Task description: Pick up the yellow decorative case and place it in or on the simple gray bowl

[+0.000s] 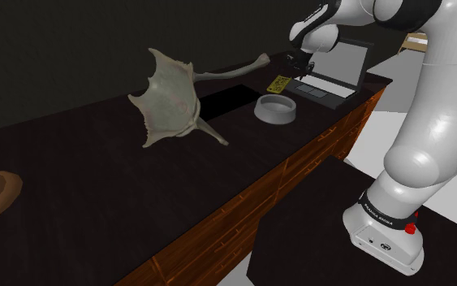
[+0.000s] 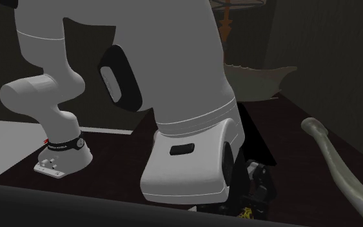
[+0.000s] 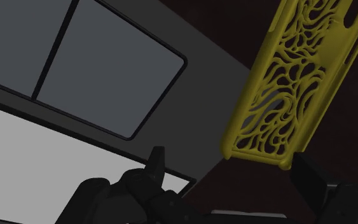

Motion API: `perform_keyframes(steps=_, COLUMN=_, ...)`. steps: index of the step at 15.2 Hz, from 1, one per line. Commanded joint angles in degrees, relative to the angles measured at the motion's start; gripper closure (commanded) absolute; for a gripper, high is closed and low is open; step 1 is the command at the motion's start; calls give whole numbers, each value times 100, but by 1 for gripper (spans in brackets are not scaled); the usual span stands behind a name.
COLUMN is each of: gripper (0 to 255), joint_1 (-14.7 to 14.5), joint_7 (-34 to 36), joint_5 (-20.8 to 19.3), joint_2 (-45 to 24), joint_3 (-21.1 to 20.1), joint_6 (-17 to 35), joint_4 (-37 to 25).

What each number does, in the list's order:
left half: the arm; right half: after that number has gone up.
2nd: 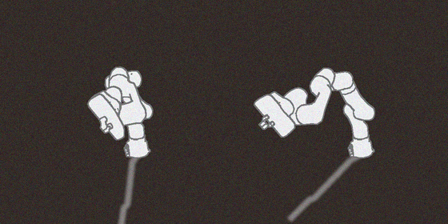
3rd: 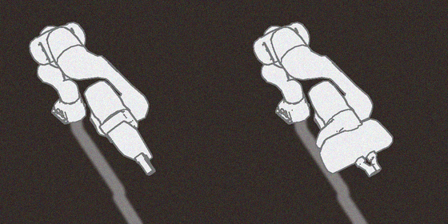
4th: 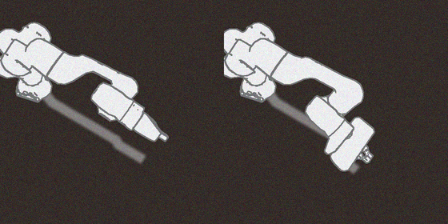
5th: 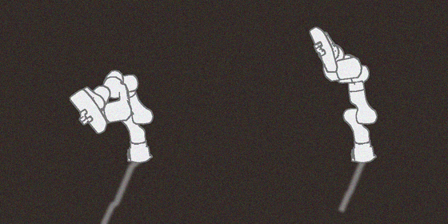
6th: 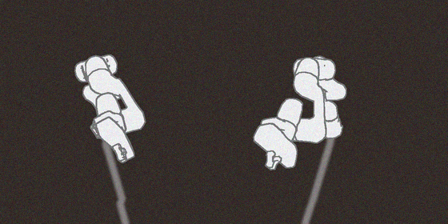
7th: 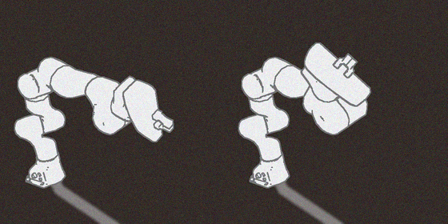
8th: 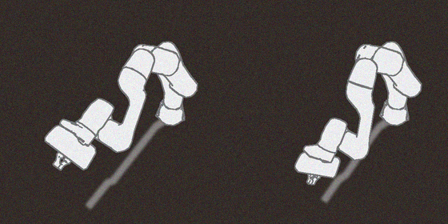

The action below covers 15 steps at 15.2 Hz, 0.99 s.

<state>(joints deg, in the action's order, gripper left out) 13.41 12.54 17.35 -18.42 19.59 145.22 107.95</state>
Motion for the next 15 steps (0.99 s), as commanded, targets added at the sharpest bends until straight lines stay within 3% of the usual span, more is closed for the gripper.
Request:
perform_keyframes(steps=1, gripper=255, joint_1=0, joint_7=0, joint_5=0, joint_2=-1, joint_3=0, joint_6=0, joint_4=-1)
perform_keyframes(steps=10, gripper=255, joint_1=0, joint_7=0, joint_5=0, joint_2=-1, joint_3=0, joint_6=0, joint_4=-1)
perform_keyframes(steps=15, gripper=255, joint_1=-48, joint_7=135, joint_5=-162, joint_2=180, joint_3=74, joint_6=-314, joint_4=-150)
